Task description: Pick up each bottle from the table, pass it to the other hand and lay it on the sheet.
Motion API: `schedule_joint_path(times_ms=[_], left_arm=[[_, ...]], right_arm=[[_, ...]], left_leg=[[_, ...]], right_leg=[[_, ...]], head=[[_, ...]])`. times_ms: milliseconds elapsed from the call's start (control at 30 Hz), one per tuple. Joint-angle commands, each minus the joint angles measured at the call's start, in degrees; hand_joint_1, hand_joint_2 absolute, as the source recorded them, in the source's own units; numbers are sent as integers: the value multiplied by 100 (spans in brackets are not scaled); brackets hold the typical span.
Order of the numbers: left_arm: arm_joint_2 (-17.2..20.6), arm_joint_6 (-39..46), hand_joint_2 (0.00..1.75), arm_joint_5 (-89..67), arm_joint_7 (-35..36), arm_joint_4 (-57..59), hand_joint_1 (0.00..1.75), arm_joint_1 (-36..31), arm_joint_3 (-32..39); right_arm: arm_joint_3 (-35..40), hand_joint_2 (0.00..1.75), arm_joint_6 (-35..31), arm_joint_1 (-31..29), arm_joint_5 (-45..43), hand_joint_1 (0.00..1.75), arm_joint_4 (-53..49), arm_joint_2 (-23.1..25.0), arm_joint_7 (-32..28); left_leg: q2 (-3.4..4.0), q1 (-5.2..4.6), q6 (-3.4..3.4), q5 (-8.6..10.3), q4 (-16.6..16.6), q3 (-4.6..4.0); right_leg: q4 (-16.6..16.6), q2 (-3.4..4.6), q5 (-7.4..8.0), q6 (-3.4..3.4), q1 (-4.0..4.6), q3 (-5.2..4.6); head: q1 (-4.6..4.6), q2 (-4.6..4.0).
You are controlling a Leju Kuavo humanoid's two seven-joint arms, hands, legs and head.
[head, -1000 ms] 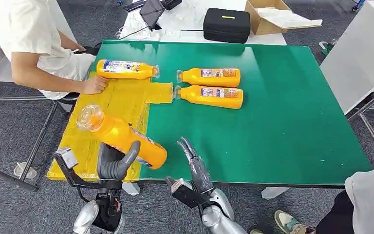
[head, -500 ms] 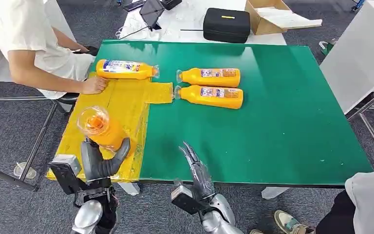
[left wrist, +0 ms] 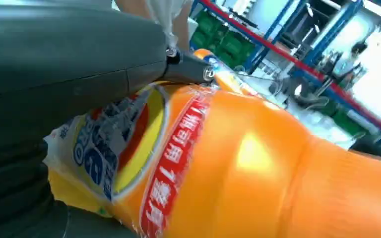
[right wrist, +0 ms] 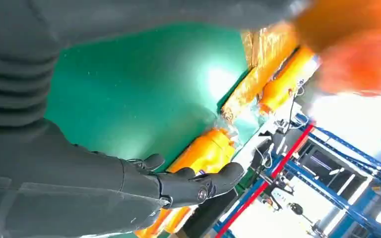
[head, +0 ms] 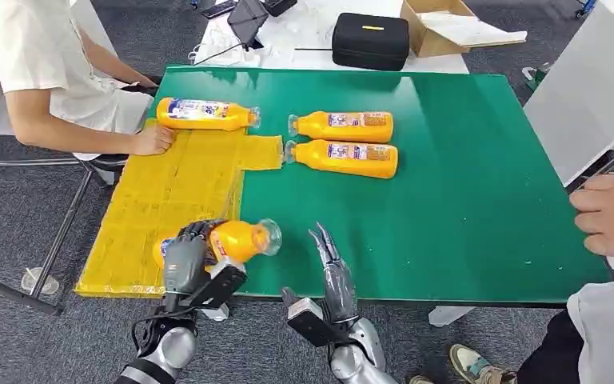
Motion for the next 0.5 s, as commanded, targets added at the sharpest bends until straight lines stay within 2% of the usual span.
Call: schedule_joint_path(times_ms=[33,67,100,133,200,233,267,300,367,467,500], left_arm=[[333,-509,175,-402,122,2109,164,-998,-440],[333,-509,175,-402,122,2109,164,-998,-440],[333,-509,175,-402,122,2109,155,-998,-440],[301,-709,175,-399,136,2315,147,-1117,-423],[272,-939,175,-386,235,2503,89,-1268,-393],[265,-959,175,-380,257,2532,54,-1305,-379],[226,-1034,175,-342,309,2632,38,-1406,-329],[200,-1119,175,-331,320,2722,38,-1481,-317],[147,-1348,175,-339,387,2916,21,-1686,-324],[135,-1460,175,-338,416,2971,21,-1738,-331],[135,-1460,175,-338,416,2971,16,-1738,-331]], right_arm=[[554,175,239,-226,-410,0,-6,-121,-2],[554,175,239,-226,-410,0,-6,-121,-2],[554,0,239,-226,-410,0,-6,-121,-2],[650,0,261,-252,-449,0,-40,-152,-2],[688,0,254,-286,-476,0,11,-152,-2],[683,0,267,-295,-495,0,20,-152,-2],[683,0,266,-319,-515,0,53,-143,-2],[683,0,263,-335,-543,0,62,-141,-2],[690,0,277,-362,-606,0,52,-134,-2],[690,0,289,-359,-620,0,49,-128,-2],[690,0,289,-359,-620,0,49,-128,-2]], left_leg=[[2,5,-3,-5,-4,24],[6,5,-4,-8,-3,29],[5,3,-3,-5,-3,20],[11,8,-5,-12,0,38],[10,6,-4,-10,-2,42],[13,6,-4,-8,-3,41],[6,4,-3,-5,-4,37],[4,4,-4,-4,-3,42],[4,6,-5,-3,-2,48],[15,3,-6,-2,-5,57],[22,7,-10,-4,-5,67]], right_leg=[[-5,3,-4,-10,5,25],[-4,7,-5,-12,6,29],[-3,6,-2,-8,3,21],[-3,13,-7,-15,9,37],[-3,13,-6,-15,8,43],[-4,16,-2,-13,7,39],[-3,11,0,-10,5,36],[-3,8,-1,-11,5,40],[-3,8,2,-15,8,49],[-3,16,12,-23,5,47],[-6,22,12,-28,9,57]], head=[[2,0],[-2,0],[-2,0],[0,0],[0,0],[-2,0],[-2,0],[-2,0],[0,0],[0,0],[0,0]])
